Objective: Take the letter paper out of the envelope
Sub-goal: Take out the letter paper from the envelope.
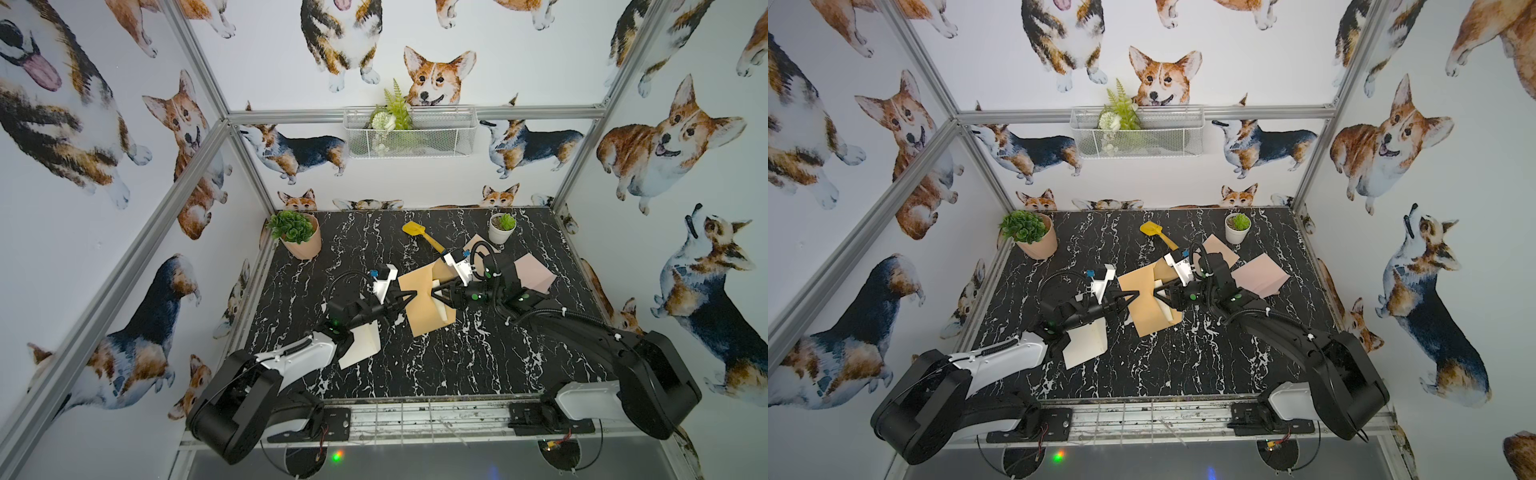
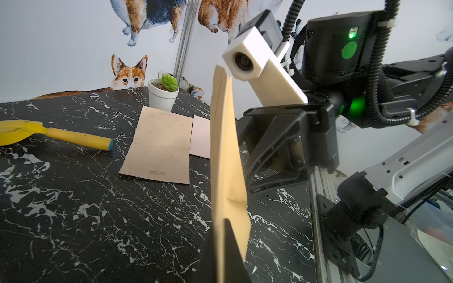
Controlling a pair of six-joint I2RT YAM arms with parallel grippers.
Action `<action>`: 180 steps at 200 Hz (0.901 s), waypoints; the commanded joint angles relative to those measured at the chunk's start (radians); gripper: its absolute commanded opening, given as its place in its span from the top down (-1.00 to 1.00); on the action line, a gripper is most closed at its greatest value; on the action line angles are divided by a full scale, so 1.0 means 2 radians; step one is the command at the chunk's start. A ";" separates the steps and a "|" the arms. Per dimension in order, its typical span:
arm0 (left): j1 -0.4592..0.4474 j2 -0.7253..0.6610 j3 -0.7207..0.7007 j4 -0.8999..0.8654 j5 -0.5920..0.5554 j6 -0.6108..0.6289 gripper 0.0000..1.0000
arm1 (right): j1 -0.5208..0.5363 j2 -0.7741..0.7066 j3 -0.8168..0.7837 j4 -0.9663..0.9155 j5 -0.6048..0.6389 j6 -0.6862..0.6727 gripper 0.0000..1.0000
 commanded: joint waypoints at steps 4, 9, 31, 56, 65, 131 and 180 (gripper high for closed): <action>-0.002 0.000 0.002 0.021 0.011 0.000 1.00 | 0.001 -0.009 -0.005 0.036 -0.036 0.003 0.51; -0.002 0.000 0.001 0.022 0.009 0.000 1.00 | 0.001 -0.011 -0.006 0.034 -0.033 0.003 0.54; -0.002 -0.004 -0.001 0.020 0.001 -0.001 1.00 | 0.000 -0.018 -0.009 0.026 -0.021 0.001 0.71; -0.002 -0.012 -0.006 0.016 -0.016 0.000 0.77 | -0.001 -0.026 -0.015 0.015 -0.010 0.000 0.92; -0.002 -0.014 -0.007 0.014 -0.019 0.000 0.75 | -0.001 -0.030 -0.018 0.013 -0.006 0.001 0.99; -0.002 -0.018 -0.008 0.011 -0.023 0.002 0.83 | -0.003 -0.051 -0.029 -0.006 0.019 -0.007 1.00; -0.002 -0.019 -0.009 0.010 -0.028 0.002 0.86 | -0.007 -0.067 -0.038 -0.016 0.039 -0.014 1.00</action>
